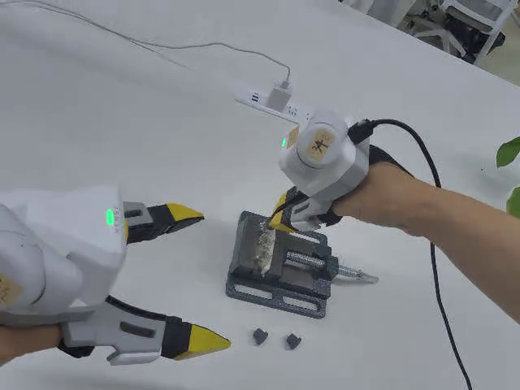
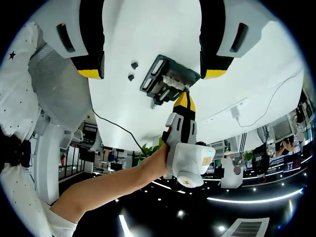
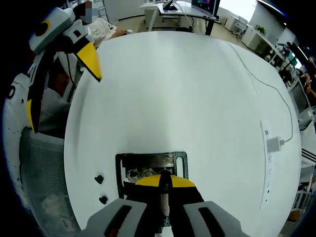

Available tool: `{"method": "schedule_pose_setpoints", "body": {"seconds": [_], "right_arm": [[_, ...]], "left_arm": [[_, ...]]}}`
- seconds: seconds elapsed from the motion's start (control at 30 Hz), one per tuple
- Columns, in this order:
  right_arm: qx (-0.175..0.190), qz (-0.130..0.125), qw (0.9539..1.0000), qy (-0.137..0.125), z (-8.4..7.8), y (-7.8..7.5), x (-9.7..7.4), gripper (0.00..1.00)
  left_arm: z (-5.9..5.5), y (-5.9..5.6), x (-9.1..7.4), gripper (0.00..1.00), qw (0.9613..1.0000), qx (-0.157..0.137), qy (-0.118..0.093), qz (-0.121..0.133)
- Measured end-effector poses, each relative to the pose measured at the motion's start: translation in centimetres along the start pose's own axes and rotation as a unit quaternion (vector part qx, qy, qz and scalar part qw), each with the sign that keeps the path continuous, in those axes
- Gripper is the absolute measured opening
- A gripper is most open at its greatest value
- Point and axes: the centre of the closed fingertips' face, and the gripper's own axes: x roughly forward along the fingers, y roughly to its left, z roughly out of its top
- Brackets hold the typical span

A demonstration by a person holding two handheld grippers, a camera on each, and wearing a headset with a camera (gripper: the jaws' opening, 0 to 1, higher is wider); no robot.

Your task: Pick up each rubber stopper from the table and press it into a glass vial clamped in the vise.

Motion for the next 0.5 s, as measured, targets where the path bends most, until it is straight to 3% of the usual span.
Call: {"method": "schedule_pose_setpoints", "body": {"seconds": [0.5], "right_arm": [[0.024,-0.008,0.9990,-0.037,-0.26,0.54,-0.93,0.07]], "left_arm": [[0.41,-0.20,-0.14,0.77,1.0000,0.006,0.006,-0.003]]}}
